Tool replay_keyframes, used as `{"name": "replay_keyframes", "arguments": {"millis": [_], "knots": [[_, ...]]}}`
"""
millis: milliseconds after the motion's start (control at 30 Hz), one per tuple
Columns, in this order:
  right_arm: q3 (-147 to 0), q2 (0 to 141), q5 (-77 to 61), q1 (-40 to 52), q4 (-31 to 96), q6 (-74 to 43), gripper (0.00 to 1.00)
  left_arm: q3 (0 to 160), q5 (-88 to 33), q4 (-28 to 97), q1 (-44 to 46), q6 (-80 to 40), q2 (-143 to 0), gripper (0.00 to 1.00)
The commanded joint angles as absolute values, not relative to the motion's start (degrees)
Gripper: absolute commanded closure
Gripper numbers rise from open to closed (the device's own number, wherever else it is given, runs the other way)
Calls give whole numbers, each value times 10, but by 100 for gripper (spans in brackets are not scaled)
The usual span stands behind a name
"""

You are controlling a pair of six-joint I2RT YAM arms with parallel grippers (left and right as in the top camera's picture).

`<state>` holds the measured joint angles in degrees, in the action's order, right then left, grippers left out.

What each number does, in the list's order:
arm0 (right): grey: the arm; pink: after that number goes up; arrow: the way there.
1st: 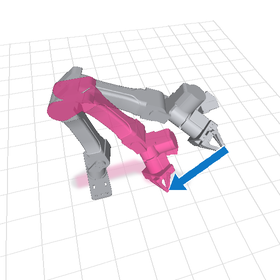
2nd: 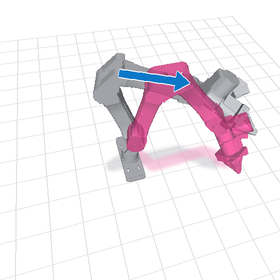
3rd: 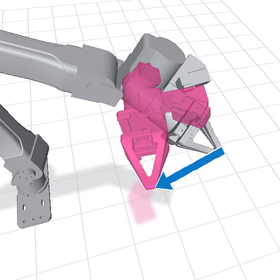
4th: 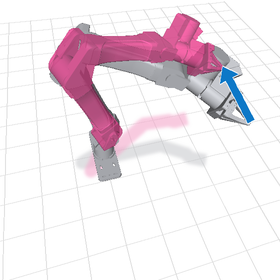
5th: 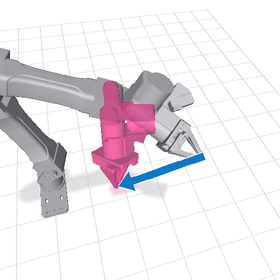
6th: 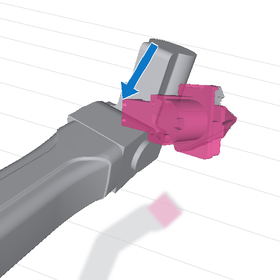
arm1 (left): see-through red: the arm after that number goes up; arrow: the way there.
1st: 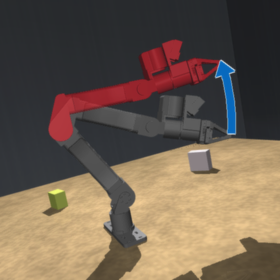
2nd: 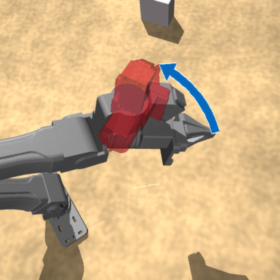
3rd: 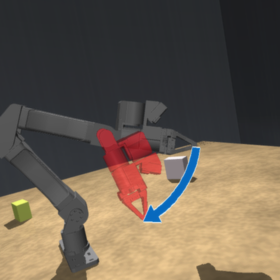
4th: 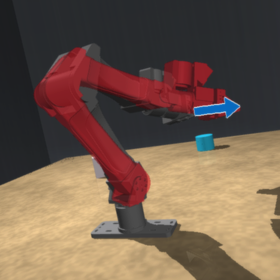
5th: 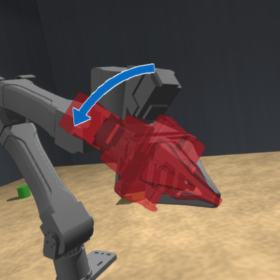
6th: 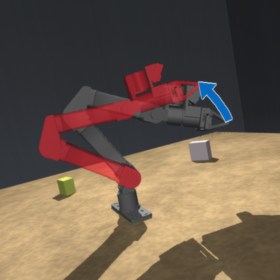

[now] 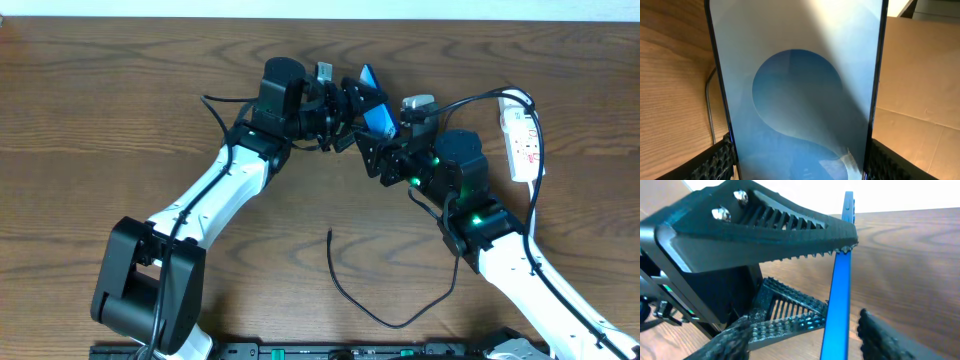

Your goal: Plug charger to phone and switch on socket

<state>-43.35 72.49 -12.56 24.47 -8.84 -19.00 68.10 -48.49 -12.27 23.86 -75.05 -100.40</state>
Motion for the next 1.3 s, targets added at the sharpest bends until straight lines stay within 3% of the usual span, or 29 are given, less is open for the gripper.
{"name": "replay_keyframes", "arguments": {"millis": [0, 1200, 1267], "knots": [[-447, 724, -119, 249, -90, -190, 40, 689, -488, -130, 242, -753, -989, 93], [-447, 724, -108, 248, -90, -193, 99, 689, -492, -130, 255, -753, -989, 92], [-447, 724, -106, 248, -89, -193, 99, 689, -493, -130, 255, -753, -989, 74]]}}
